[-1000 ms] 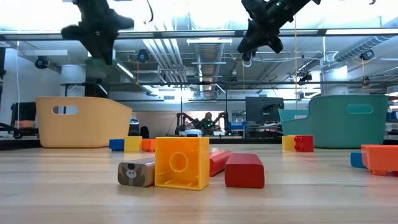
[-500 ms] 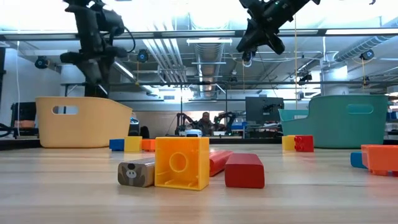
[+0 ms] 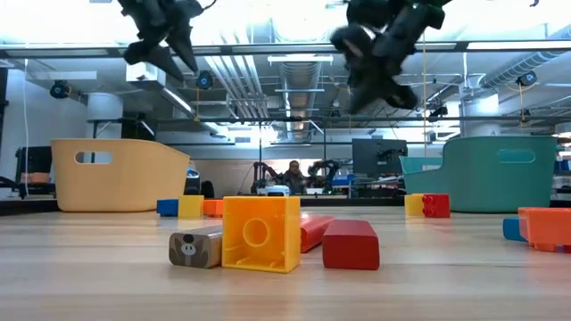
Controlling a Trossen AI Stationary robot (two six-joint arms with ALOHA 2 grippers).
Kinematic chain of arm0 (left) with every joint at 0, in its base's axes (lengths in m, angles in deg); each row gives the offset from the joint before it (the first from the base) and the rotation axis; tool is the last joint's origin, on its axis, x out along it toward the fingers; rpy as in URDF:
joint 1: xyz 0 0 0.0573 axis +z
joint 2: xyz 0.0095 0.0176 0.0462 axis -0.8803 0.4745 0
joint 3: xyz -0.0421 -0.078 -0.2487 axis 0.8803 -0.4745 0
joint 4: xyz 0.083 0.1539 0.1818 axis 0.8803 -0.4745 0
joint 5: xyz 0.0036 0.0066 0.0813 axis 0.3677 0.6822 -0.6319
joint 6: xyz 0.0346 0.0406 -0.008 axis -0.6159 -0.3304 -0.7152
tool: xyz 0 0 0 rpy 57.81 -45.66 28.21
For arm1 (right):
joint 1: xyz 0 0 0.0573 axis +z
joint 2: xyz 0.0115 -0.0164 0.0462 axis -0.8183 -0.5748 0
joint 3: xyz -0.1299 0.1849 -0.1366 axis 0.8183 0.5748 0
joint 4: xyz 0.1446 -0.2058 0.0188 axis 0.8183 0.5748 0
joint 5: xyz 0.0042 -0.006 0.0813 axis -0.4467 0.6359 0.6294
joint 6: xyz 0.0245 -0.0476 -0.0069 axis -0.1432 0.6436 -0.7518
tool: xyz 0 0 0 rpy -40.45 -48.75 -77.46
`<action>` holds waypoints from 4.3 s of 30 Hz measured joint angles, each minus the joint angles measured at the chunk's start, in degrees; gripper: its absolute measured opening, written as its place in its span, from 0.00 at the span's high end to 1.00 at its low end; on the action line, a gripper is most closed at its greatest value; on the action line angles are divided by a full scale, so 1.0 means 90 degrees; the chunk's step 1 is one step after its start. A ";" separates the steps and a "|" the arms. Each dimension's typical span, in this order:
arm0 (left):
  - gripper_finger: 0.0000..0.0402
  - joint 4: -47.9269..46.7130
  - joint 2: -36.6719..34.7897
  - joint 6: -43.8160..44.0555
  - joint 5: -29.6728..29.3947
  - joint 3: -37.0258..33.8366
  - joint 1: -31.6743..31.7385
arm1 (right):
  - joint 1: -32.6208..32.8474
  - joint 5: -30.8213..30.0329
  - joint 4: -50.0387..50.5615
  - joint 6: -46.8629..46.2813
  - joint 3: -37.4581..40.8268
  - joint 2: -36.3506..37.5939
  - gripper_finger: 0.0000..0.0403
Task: Sort blocks by size
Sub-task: Put the red game piece into the blue bin
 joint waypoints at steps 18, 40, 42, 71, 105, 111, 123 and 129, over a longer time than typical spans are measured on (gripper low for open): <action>0.53 0.0247 0.0036 -0.0687 -0.0481 0.0000 -0.0321 | 0.1827 -0.0574 0.3203 -0.3207 0.0308 0.0408 0.88; 0.53 0.0686 0.0053 -0.1141 -0.0472 0.0000 -0.0321 | 0.1590 -0.1307 0.0892 -0.2553 0.1114 -0.2005 0.42; 0.53 0.0686 0.0054 -0.1141 -0.0468 0.0000 -0.0321 | 0.1549 -0.1255 0.0783 -0.2512 0.1086 -0.2088 0.44; 0.53 0.0708 0.0054 -0.0676 -0.0175 0.0064 -0.0326 | -0.1774 -0.3079 0.4233 -0.0135 -0.1081 -0.0417 0.79; 0.53 -0.1587 0.0959 0.8506 0.1783 0.0419 -0.7386 | -0.1675 -0.2536 0.2600 0.1573 -0.1067 0.0386 0.45; 0.50 -0.1679 0.1876 0.9191 0.1428 0.0415 -0.8095 | -0.1637 -0.2228 0.2192 0.1731 -0.1067 0.0315 0.41; 0.38 -0.0856 0.3650 0.7453 0.0283 0.0415 -0.8166 | -0.1637 -0.1992 0.2096 0.1935 -0.1067 0.0324 0.36; 0.38 -0.0727 0.4077 0.7799 -0.0031 0.0415 -0.8619 | -0.1637 -0.1942 0.2114 0.1933 -0.1064 0.0324 0.35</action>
